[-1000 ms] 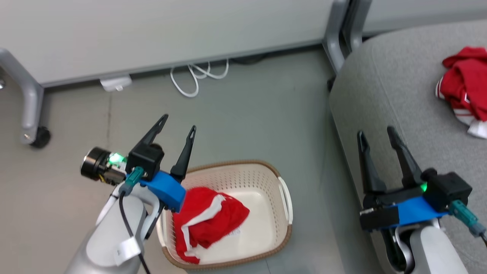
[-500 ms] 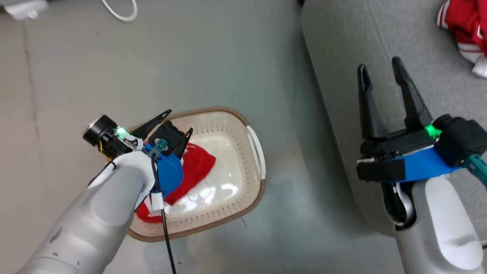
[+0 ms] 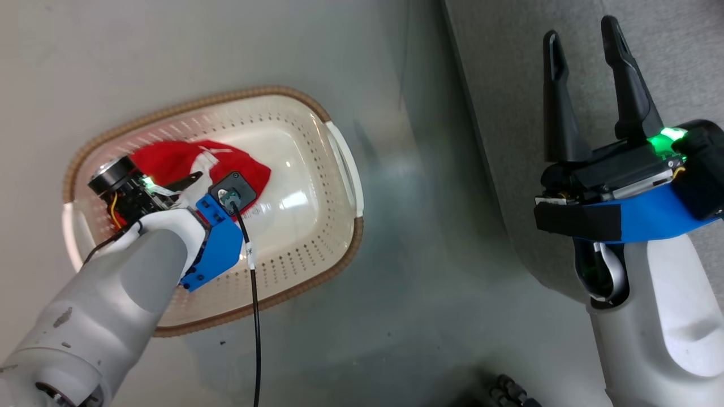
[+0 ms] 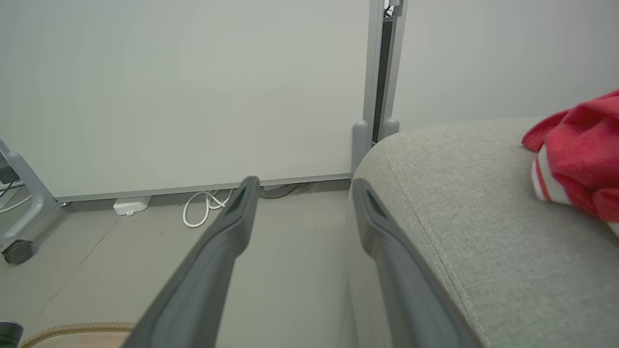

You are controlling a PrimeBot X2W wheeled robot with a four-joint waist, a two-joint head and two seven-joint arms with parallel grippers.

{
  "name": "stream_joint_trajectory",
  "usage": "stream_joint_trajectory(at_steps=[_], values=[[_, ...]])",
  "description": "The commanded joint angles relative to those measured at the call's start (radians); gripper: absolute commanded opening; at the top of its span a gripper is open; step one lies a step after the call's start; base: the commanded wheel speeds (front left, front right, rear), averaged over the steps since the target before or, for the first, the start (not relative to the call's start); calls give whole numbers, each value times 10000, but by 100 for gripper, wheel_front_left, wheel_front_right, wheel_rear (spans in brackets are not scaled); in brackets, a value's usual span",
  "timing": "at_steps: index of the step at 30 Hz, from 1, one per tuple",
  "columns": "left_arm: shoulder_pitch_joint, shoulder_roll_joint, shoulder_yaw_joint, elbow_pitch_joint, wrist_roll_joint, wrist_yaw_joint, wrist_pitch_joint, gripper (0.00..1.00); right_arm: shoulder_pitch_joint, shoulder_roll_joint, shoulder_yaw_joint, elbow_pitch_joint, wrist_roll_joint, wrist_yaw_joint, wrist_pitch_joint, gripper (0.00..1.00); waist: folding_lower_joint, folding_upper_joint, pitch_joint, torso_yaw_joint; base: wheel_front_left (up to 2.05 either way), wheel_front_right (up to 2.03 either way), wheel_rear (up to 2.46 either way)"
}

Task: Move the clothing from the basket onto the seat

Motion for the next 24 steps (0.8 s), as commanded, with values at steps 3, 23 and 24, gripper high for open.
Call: stream_joint_trajectory(at_steps=[3,23,24], values=[[-378,246,-568,256,47,-5,598,100,-329,39,52,-252,38,1,3,100,-2,1,942,-295,0,0,0],[-1790,435,-898,1018,1103,-6,1729,100,-465,60,34,-1395,326,1,3,100,-2,1,2846,-740,0,0,0],[-1772,420,-901,1047,1075,-5,1741,100,-475,60,18,-1406,350,1,3,100,-2,1,2869,-754,0,0,0]])
